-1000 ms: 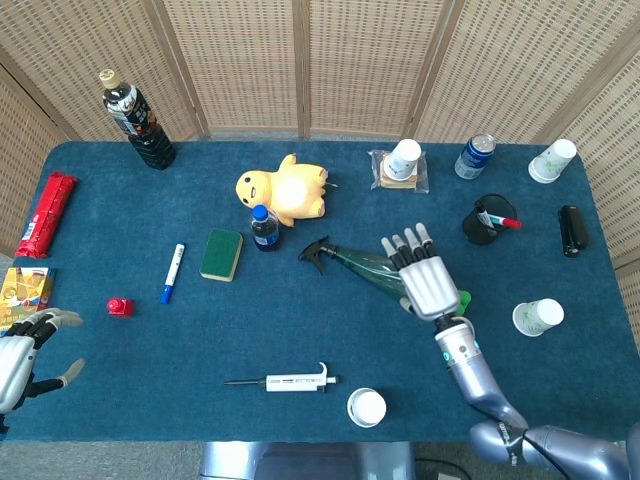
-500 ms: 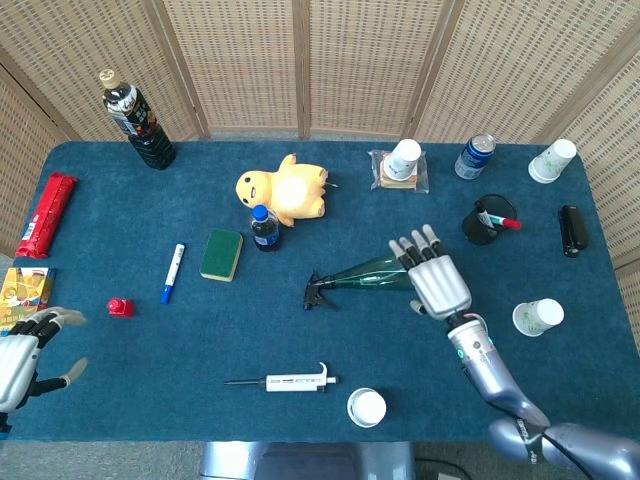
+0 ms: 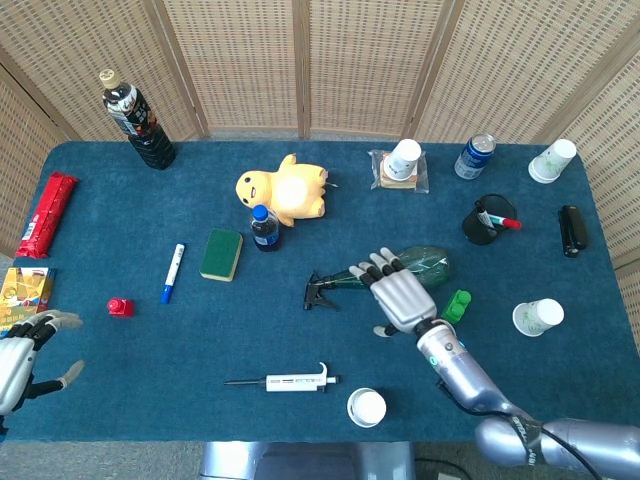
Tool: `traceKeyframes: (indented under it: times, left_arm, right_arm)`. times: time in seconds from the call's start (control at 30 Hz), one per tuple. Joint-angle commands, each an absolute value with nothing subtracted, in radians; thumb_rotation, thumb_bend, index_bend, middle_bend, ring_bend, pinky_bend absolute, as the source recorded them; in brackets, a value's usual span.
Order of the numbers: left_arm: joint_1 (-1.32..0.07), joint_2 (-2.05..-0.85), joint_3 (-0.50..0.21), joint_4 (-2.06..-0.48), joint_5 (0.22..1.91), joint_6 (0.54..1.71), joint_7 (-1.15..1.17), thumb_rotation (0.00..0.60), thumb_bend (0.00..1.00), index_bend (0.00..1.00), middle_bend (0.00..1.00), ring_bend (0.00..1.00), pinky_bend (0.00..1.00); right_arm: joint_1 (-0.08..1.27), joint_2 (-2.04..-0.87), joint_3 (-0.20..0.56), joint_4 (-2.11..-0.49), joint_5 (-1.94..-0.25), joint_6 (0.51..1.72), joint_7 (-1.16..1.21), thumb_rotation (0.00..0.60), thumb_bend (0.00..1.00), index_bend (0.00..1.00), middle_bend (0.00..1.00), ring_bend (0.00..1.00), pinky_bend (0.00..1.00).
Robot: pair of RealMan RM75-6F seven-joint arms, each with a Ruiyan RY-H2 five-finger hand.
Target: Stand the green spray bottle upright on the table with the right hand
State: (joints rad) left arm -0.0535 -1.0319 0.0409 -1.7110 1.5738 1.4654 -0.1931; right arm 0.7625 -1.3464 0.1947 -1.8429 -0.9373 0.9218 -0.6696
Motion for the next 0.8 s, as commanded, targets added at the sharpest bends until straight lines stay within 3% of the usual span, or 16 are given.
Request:
traceKeyframes:
  times: [0.03,0.37,0.8]
  left_arm:
    - [-0.053,-1.036,0.041,-1.701,1.571,1.464,-0.202,0.600,0.33,0.31,0.32,0.23,0.21]
    - [-0.064,-1.058,0.037,-1.664,1.560,1.442,-0.230,0.600,0.33,0.31,0.32,0.23,0.21]
    - [-0.078,-1.083,0.033,-1.611,1.538,1.406,-0.264,0.600,0.33,0.31,0.32,0.23,0.21]
  right_arm:
    - [0.818,-1.388,0.210,-1.820,-0.852,0.918,-0.706,0.600,0.21,0.15,0.17,0.00,0.00]
    - [0.978,-1.492,0.219,-1.735,-0.593,0.966,-0.854,0.600,0.23,0.18,0.18,0.01,0.00]
    - [1.121,-1.597,0.198,-1.589,-0.373,1.000,-0.996,0.600,0.23,0.18,0.18,0.01,0.01]
